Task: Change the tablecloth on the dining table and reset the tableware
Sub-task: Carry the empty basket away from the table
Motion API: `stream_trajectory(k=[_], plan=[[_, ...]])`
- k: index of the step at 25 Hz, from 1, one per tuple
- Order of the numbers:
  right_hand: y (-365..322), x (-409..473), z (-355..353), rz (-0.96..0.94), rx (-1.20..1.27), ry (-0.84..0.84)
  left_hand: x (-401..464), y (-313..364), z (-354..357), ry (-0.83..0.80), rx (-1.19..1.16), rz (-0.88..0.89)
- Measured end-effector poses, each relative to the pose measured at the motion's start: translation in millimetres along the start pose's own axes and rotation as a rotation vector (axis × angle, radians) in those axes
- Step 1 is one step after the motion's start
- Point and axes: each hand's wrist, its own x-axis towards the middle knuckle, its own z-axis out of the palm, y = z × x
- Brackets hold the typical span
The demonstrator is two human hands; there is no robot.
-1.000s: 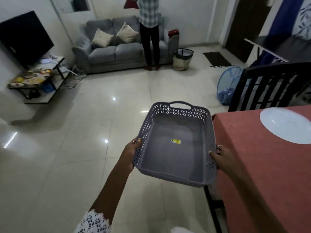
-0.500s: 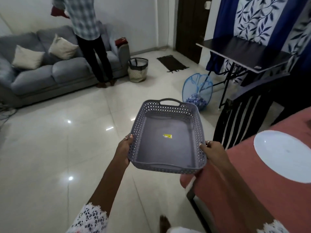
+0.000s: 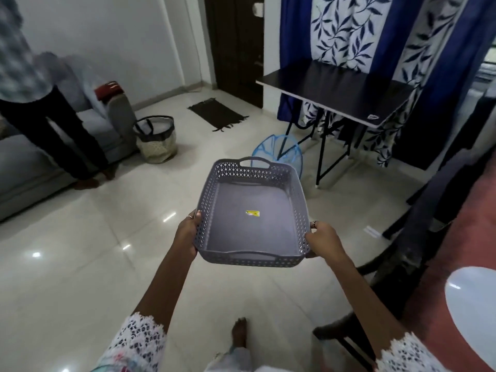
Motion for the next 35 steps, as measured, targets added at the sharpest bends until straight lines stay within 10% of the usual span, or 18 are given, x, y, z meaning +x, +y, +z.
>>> stream_trajectory(k=[17, 35], plan=[[-127.0, 394.3, -140.9, 0.177, 0.167, 0.480, 425.5, 174.8, 365.4, -0.426, 0.293, -0.008], [-125.8, 813.3, -340.0, 0.456, 0.201, 0.638, 740.8, 158.6, 770.4, -0.294, 0.894, 0.008]])
